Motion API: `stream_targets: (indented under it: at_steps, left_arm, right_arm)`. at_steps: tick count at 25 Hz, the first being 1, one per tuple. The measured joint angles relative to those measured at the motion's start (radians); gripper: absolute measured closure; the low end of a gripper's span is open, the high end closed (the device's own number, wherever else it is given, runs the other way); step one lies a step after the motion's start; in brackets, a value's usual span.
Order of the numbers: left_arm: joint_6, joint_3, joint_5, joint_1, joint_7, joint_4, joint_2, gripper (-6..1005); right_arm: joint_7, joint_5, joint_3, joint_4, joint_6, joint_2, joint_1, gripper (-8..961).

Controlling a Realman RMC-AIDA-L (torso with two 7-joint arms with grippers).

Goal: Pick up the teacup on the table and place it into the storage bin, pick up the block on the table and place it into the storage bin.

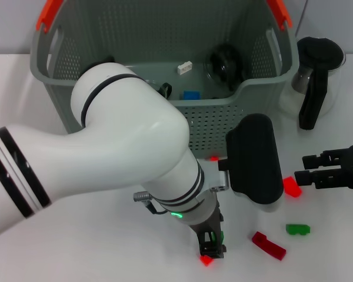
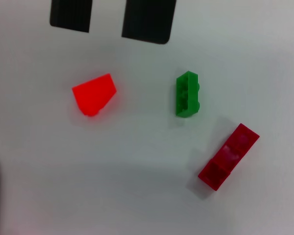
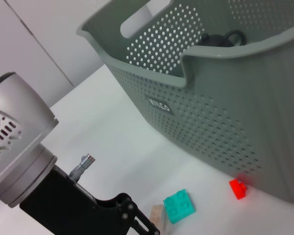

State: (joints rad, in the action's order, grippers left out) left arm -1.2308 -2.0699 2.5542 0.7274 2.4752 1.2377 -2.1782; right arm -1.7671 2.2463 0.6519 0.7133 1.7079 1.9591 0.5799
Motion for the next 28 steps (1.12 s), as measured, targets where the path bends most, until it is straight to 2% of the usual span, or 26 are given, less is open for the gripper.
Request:
stream_targets:
  at_steps: [9, 19, 20, 23, 26, 27, 28]
  left_arm:
    - [0.007, -0.012, -0.007, 0.004, 0.026, -0.017, 0.000, 481]
    - [0.015, -0.009, -0.010, 0.006, 0.038, -0.006, 0.000, 784]
    - [0.012, -0.008, -0.010, 0.005, 0.039, 0.004, 0.000, 818]
    - [-0.007, 0.002, -0.011, -0.002, 0.057, 0.056, 0.000, 824]
    - [-0.085, 0.039, -0.017, -0.014, 0.088, 0.146, 0.001, 829]
    - [-0.150, 0.076, -0.032, -0.025, 0.100, 0.213, 0.002, 831]
    - [-0.150, 0.076, -0.032, -0.025, 0.100, 0.213, 0.002, 833]
  right_arm:
    - [0.000, -0.001, 0.000, 0.000, -0.009, 0.003, 0.000, 269]
    - [0.000, -0.001, 0.000, 0.000, -0.011, 0.003, 0.000, 269]
    - [0.000, -0.001, 0.000, 0.000, -0.011, 0.003, 0.000, 269]
    - [0.000, -0.001, -0.001, 0.000, -0.012, 0.002, -0.001, 270]
    - [0.001, -0.001, -0.002, 0.000, -0.013, 0.000, -0.002, 270]
    - [0.000, -0.001, -0.001, 0.000, -0.013, 0.000, -0.002, 270]
    - [-0.003, -0.001, -0.002, 0.000, -0.012, -0.001, -0.003, 270]
